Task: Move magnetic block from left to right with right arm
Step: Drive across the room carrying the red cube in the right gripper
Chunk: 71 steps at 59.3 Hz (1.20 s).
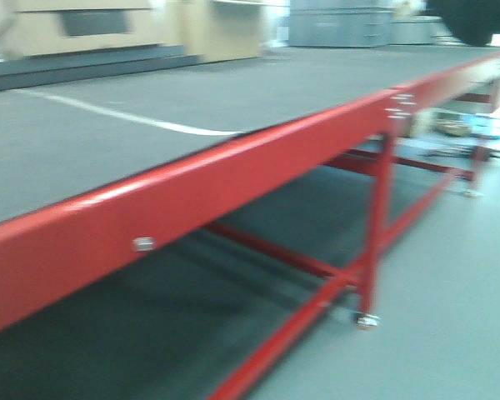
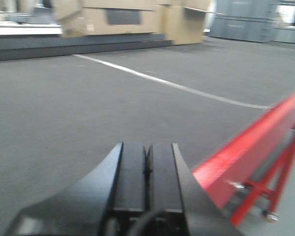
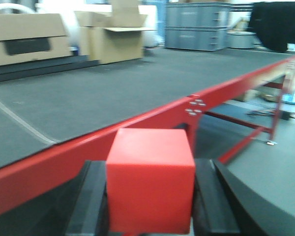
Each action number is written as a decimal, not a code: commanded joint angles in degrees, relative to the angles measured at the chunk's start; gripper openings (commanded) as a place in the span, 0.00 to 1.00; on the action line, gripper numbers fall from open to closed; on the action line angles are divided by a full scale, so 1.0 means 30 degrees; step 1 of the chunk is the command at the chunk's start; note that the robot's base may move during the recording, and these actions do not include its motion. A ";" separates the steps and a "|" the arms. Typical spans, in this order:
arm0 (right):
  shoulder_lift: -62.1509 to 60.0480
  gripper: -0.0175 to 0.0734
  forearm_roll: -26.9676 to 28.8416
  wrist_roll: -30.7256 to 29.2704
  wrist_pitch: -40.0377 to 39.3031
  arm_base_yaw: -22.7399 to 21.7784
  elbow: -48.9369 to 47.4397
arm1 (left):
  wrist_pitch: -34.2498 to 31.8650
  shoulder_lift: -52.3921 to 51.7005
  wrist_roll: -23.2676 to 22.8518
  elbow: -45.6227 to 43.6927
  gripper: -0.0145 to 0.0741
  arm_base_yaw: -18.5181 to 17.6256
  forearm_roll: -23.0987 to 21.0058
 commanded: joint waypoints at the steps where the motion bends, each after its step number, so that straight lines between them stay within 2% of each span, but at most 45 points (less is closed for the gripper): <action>1: 0.0122 0.49 -0.0107 -0.0023 -0.1654 -0.0077 -0.0569 | -0.1684 -0.0124 -0.0083 0.0179 0.03 -0.0100 0.0000; 71: 0.0194 0.49 -0.0107 -0.0023 -0.1654 -0.0077 -0.0569 | -0.1684 -0.0124 -0.0083 0.0179 0.03 -0.0100 0.0000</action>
